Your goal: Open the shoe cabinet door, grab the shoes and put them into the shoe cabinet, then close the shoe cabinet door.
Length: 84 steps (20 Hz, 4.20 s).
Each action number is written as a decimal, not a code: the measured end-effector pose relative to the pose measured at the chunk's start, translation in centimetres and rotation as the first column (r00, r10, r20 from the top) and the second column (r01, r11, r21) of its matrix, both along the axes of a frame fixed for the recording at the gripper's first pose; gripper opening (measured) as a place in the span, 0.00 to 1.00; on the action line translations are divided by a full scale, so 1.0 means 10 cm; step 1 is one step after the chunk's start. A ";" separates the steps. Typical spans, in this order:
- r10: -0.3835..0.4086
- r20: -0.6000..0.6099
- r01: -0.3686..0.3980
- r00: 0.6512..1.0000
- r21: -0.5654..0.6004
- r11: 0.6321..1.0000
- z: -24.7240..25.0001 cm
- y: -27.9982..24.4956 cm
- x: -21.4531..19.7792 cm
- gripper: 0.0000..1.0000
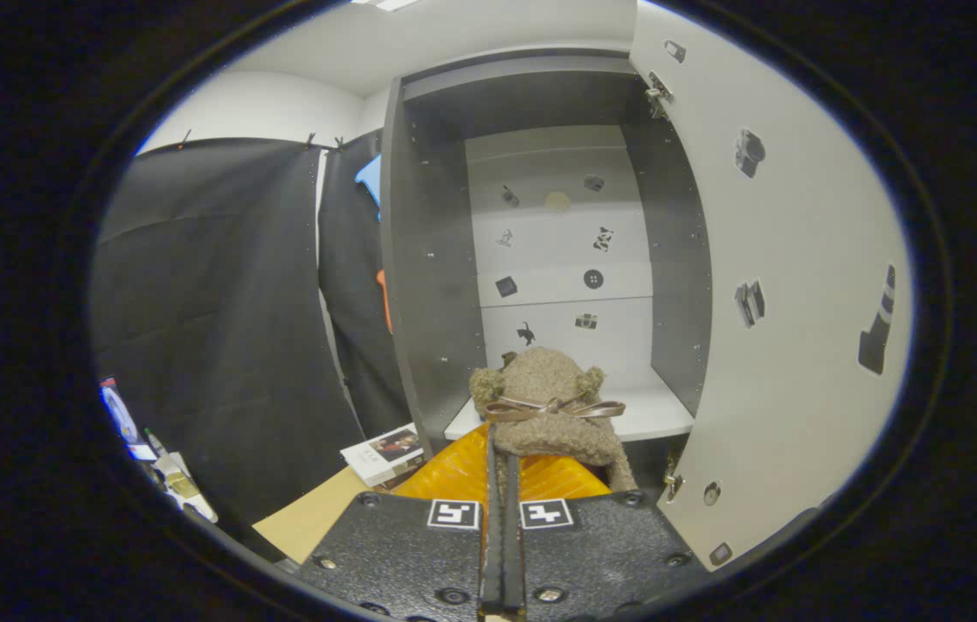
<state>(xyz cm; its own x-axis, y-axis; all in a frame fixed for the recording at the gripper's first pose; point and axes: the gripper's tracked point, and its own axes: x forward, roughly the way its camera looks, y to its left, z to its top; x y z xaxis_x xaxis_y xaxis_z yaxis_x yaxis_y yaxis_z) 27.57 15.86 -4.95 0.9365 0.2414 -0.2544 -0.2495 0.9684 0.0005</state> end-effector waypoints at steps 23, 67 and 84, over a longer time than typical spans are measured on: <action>-0.147 -0.013 0.143 0.989 -0.151 0.978 -0.42 -0.42 2.57 0.04; -0.194 0.074 0.199 0.978 -0.079 0.977 0.80 -0.59 -0.77 1.00; -0.164 0.244 0.166 0.956 0.015 0.986 1.62 -2.15 -2.74 0.99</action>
